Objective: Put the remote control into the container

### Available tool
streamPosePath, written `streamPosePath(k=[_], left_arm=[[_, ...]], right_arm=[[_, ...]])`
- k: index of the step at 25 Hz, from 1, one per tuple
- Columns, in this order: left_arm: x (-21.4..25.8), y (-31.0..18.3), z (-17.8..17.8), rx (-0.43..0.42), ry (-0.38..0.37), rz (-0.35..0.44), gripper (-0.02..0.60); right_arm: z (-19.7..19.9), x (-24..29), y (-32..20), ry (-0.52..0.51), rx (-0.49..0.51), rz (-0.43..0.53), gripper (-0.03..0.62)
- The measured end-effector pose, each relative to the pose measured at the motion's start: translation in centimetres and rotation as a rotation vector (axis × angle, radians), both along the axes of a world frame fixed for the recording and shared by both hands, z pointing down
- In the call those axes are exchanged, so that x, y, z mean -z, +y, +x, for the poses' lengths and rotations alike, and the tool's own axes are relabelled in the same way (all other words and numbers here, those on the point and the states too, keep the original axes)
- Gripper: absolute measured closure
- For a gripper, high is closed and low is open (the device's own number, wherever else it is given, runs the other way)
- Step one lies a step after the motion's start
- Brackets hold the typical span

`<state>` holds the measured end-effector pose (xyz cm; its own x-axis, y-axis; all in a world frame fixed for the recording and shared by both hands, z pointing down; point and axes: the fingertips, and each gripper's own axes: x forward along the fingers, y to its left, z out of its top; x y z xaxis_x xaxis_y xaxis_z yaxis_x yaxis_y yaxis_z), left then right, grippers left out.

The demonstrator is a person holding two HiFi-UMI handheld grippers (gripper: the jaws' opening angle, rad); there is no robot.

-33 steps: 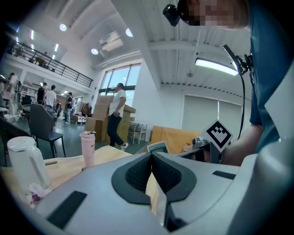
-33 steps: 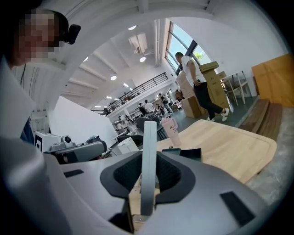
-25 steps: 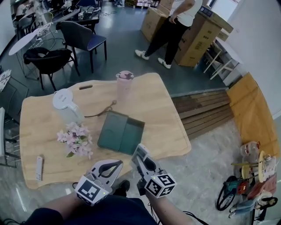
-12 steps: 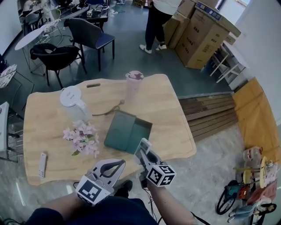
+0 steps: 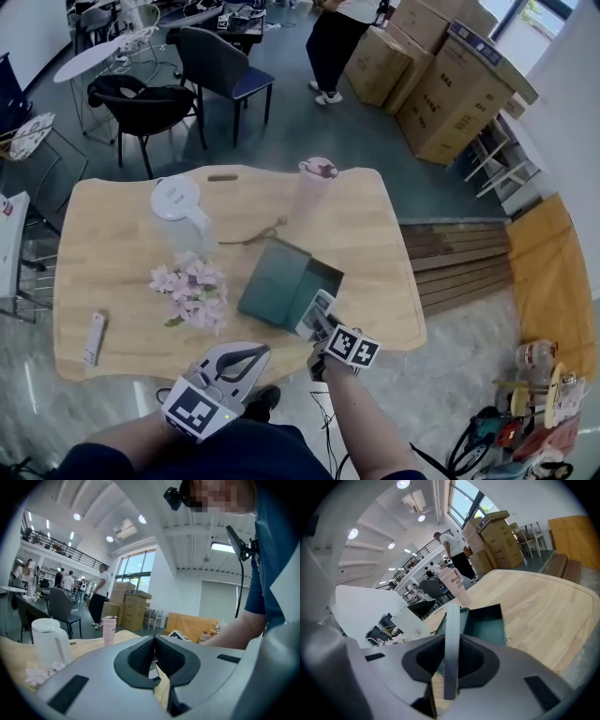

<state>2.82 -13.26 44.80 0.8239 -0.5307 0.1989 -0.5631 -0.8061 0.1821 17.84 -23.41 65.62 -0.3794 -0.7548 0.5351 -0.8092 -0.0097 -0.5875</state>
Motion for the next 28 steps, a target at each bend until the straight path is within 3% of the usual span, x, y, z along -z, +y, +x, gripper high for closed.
streamPosePath(k=[21,28], left_arm=[[-2.6,-2.9,-4.4,0.145,-0.035,-0.048,0.569],[-3.2,-2.9,-4.8,0.170,-0.040,-0.059,0.569]], right_arm=[[-0.8,-11.2,-5.9,0.051,0.026,-0.382,0.507],[-1.1,-13.1,-6.1,0.056,0.042,-0.447,0.507]])
